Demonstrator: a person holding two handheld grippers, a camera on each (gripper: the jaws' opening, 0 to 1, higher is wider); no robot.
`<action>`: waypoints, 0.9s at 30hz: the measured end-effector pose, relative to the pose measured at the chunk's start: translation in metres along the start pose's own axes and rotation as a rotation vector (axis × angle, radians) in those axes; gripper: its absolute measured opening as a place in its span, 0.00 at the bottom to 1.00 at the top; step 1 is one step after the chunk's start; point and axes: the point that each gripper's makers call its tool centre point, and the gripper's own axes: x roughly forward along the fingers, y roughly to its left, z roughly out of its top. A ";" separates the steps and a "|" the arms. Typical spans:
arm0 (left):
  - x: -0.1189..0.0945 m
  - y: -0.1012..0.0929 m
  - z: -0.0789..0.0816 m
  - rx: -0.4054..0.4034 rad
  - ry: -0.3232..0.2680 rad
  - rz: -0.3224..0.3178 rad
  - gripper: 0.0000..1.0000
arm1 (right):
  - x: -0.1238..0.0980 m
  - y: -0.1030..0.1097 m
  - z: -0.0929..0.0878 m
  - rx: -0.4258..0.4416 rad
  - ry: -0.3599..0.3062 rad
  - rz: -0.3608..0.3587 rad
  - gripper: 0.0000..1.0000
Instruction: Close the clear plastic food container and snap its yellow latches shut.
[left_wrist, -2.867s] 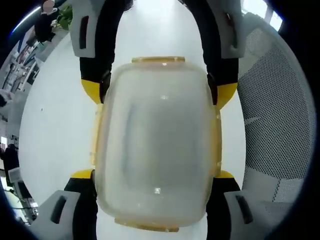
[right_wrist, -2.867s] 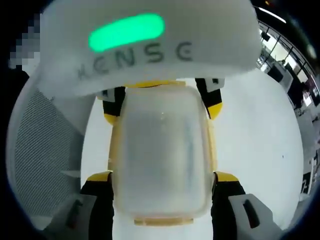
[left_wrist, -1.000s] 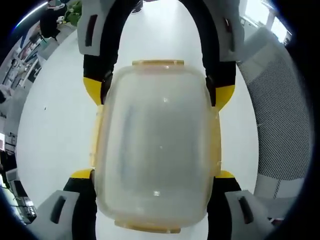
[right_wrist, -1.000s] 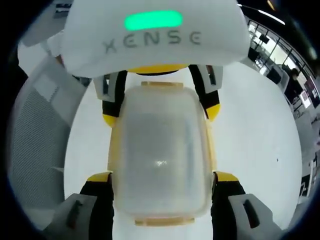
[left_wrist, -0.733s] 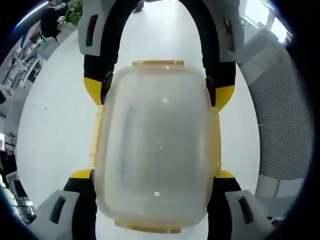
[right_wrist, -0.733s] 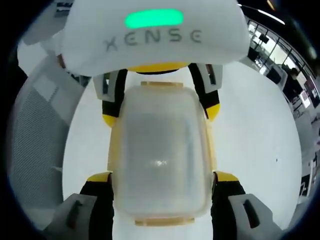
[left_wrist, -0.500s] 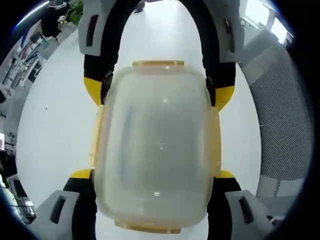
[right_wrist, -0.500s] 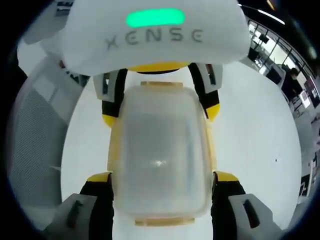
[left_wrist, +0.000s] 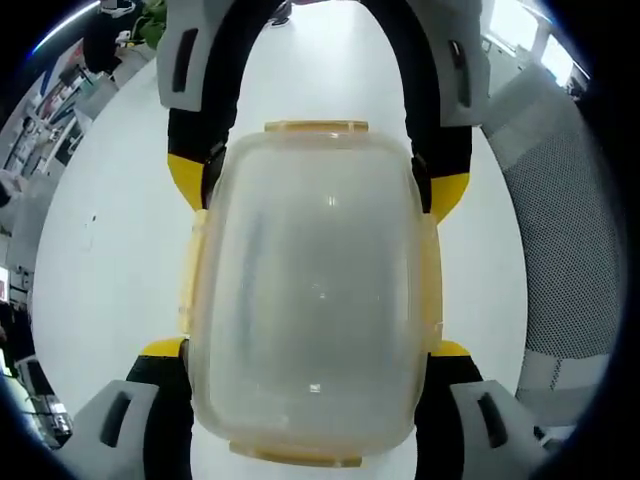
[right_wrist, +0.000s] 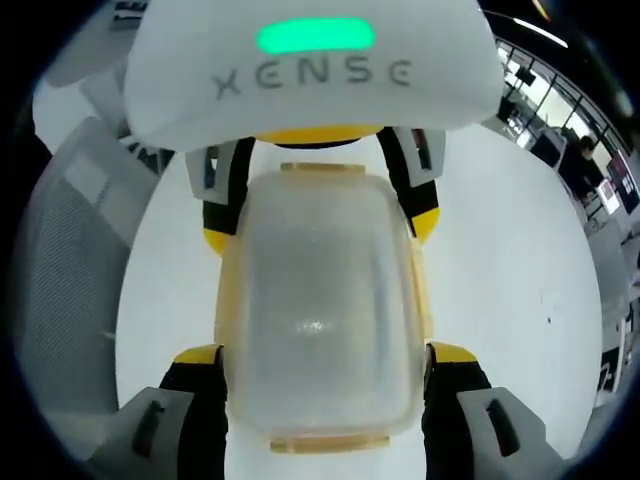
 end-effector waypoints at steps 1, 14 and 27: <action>0.000 0.001 0.000 -0.001 -0.001 0.000 0.94 | 0.000 -0.001 0.000 0.000 0.001 0.000 0.81; 0.003 0.013 0.002 -0.004 -0.005 0.001 0.94 | 0.000 -0.013 -0.002 0.000 0.001 -0.004 0.81; 0.005 0.029 0.003 0.019 0.000 -0.008 0.94 | 0.001 -0.028 -0.002 0.022 -0.008 -0.018 0.81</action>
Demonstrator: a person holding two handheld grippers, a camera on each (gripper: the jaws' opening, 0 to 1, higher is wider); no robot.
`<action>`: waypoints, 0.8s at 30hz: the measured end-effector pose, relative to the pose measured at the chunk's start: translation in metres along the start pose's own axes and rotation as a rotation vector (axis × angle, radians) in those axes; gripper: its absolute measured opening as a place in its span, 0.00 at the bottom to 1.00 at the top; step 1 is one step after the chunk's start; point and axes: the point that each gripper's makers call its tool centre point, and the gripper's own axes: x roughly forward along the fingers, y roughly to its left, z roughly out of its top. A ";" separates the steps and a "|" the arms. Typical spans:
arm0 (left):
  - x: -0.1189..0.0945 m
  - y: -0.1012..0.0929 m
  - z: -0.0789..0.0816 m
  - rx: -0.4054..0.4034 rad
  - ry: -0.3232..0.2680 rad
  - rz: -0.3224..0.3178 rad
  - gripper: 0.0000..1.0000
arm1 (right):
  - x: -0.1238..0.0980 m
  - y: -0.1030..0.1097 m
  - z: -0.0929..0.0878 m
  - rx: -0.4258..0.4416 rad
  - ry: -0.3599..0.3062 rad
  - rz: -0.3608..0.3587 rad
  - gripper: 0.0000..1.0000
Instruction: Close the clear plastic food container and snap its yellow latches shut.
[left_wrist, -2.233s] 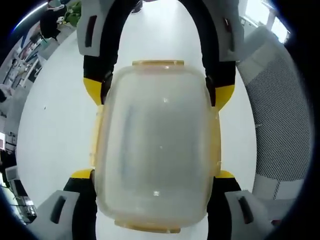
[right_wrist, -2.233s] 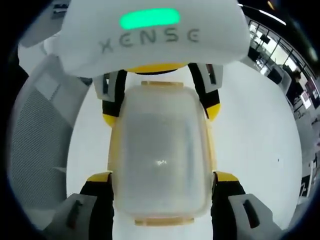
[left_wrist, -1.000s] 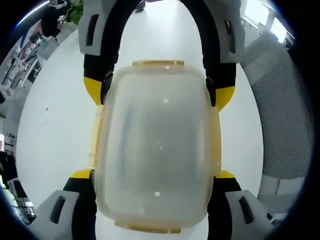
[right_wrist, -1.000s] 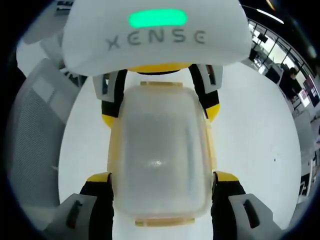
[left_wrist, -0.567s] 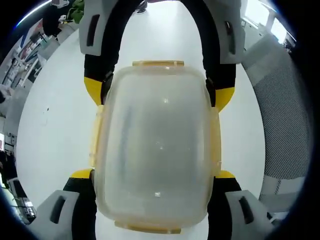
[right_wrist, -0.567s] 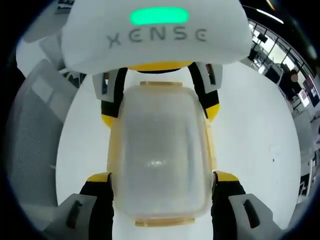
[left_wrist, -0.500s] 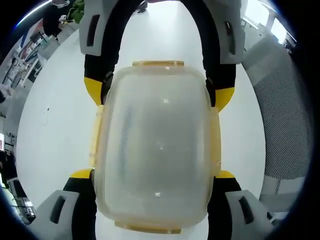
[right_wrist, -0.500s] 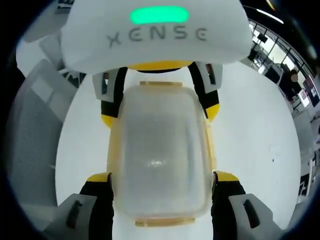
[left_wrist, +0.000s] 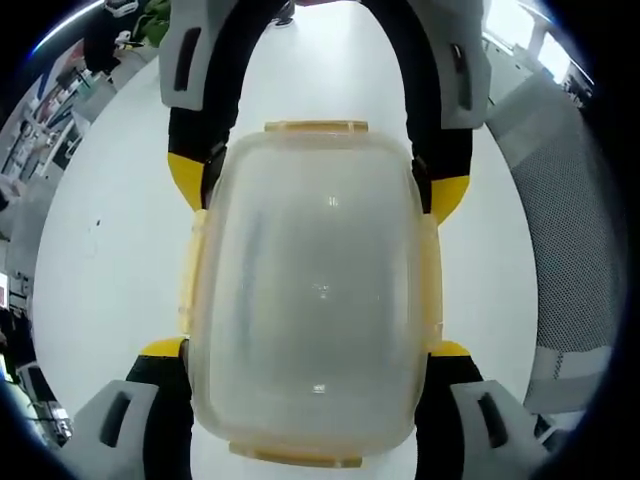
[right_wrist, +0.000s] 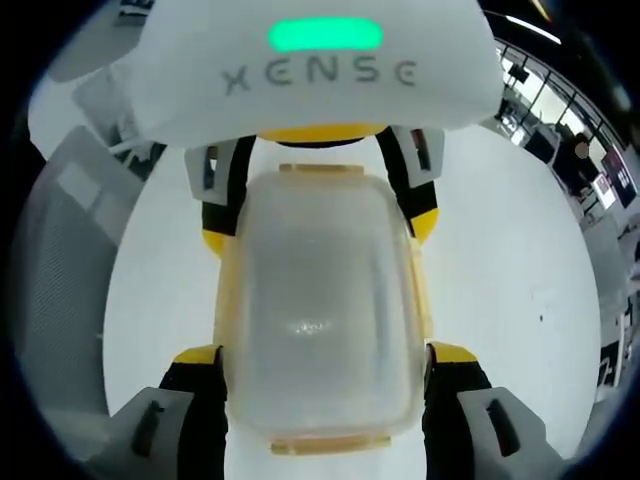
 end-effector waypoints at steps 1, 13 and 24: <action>0.000 0.001 0.000 0.000 0.000 0.000 0.94 | 0.000 -0.001 0.000 0.000 -0.001 -0.001 0.81; 0.001 0.013 0.004 -0.017 -0.028 0.006 0.94 | 0.001 -0.013 -0.003 -0.013 0.013 0.003 0.81; 0.001 0.015 0.004 -0.018 -0.035 0.006 0.94 | 0.000 -0.015 -0.002 -0.013 0.012 0.002 0.82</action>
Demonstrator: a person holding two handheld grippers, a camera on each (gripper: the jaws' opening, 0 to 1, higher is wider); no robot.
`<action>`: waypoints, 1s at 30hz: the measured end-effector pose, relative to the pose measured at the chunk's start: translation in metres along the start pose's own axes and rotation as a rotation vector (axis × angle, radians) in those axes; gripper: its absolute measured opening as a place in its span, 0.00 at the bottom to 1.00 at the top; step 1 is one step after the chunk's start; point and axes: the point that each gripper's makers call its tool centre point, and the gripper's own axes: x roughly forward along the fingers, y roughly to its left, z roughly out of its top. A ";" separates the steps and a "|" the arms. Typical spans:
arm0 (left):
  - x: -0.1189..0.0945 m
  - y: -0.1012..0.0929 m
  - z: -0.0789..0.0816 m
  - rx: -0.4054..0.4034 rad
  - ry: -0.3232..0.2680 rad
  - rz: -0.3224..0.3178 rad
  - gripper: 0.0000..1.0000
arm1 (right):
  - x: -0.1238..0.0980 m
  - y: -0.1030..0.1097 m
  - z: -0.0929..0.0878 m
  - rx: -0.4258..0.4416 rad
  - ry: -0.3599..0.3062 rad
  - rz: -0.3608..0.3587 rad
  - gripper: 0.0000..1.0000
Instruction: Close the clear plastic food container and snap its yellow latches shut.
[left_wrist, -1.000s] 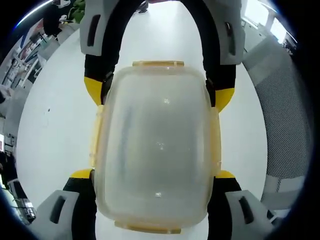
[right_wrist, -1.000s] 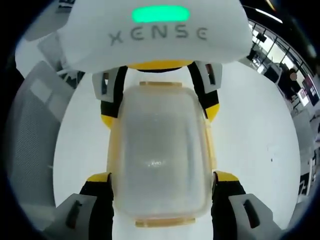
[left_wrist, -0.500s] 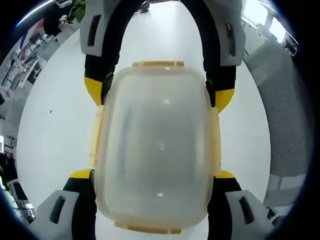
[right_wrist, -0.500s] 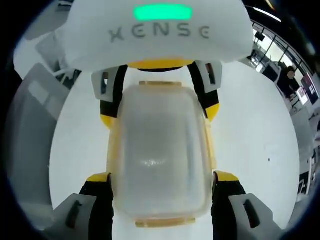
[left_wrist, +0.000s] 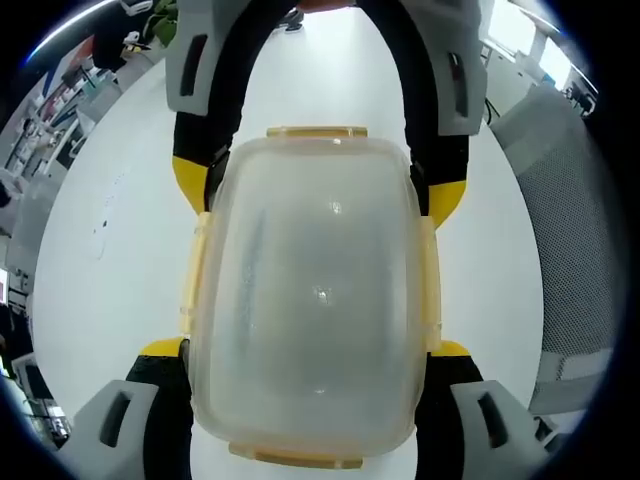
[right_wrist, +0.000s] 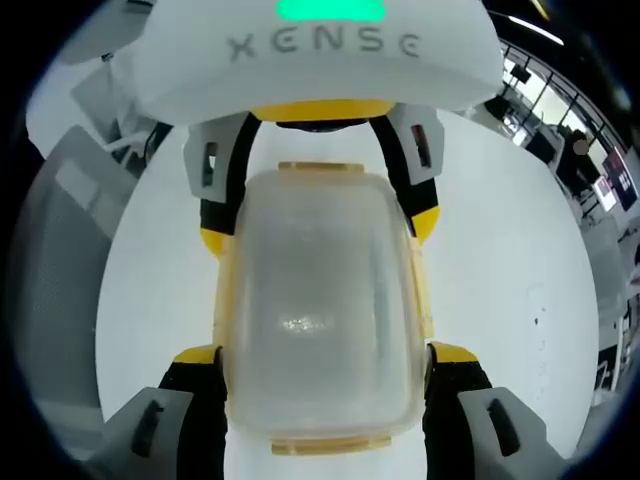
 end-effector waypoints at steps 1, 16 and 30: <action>0.000 0.000 0.000 0.000 0.000 0.001 0.94 | 0.000 0.000 0.000 0.000 0.002 0.000 0.82; -0.002 0.003 0.001 -0.002 -0.027 0.006 0.94 | -0.001 -0.003 0.001 -0.002 -0.006 0.000 0.82; -0.001 0.002 0.000 -0.001 -0.013 0.006 0.94 | 0.000 -0.004 0.002 -0.002 -0.015 0.002 0.83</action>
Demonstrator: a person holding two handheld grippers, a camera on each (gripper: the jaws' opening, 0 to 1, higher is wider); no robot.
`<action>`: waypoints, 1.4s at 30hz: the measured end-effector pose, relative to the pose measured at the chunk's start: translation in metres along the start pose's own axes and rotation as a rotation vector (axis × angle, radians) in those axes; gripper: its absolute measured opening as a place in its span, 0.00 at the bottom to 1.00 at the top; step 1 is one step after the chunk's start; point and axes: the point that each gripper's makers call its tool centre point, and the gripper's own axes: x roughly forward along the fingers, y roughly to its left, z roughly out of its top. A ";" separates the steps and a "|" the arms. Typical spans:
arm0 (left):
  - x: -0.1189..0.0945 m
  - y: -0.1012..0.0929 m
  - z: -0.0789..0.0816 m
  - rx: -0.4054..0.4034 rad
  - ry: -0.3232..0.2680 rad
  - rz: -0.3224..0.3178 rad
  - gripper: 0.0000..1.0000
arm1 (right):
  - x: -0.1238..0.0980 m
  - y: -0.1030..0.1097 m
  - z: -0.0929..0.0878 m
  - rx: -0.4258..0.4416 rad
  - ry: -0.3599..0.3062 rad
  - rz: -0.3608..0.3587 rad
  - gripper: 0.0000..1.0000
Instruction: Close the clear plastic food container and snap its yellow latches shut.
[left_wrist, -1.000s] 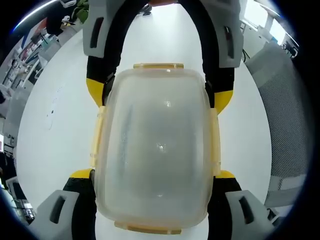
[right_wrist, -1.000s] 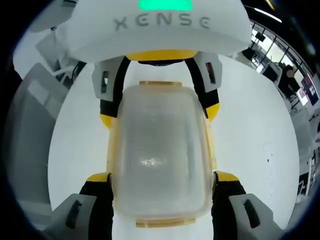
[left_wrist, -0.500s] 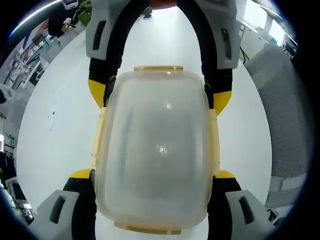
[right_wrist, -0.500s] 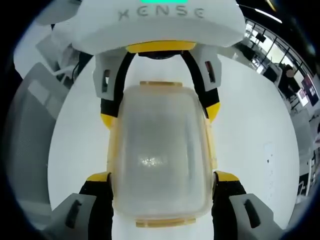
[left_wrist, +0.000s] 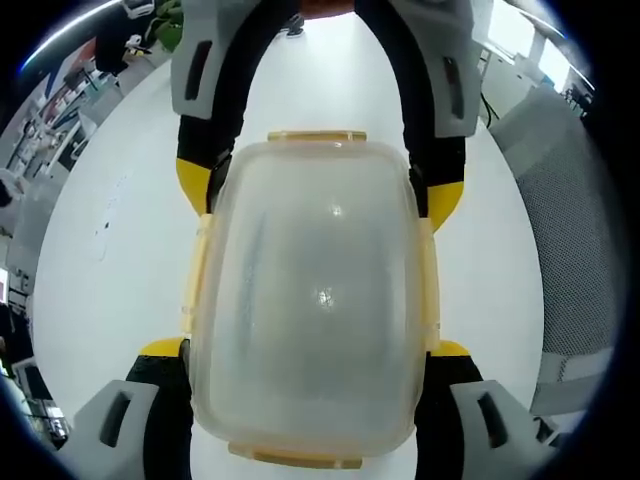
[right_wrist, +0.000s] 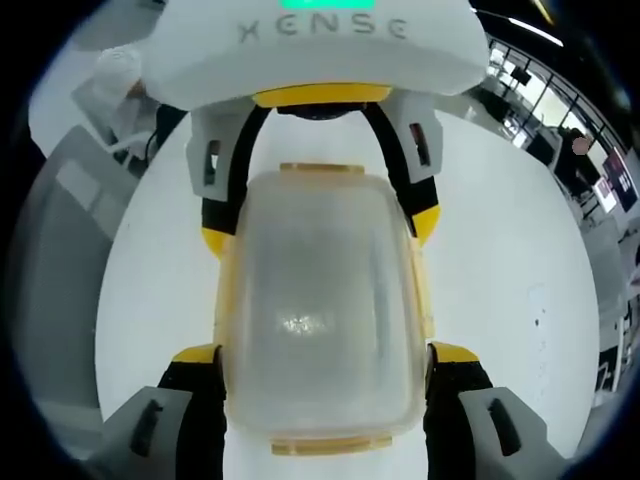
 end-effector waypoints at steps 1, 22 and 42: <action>0.000 -0.001 0.000 0.001 0.004 0.001 0.94 | 0.000 0.000 0.000 0.000 0.001 0.000 0.83; -0.001 0.001 0.000 -0.001 -0.003 0.010 0.94 | 0.001 -0.001 -0.001 -0.041 0.007 -0.003 0.84; 0.001 0.001 0.001 0.044 -0.003 0.021 0.99 | -0.001 -0.003 -0.006 0.031 -0.013 -0.001 0.94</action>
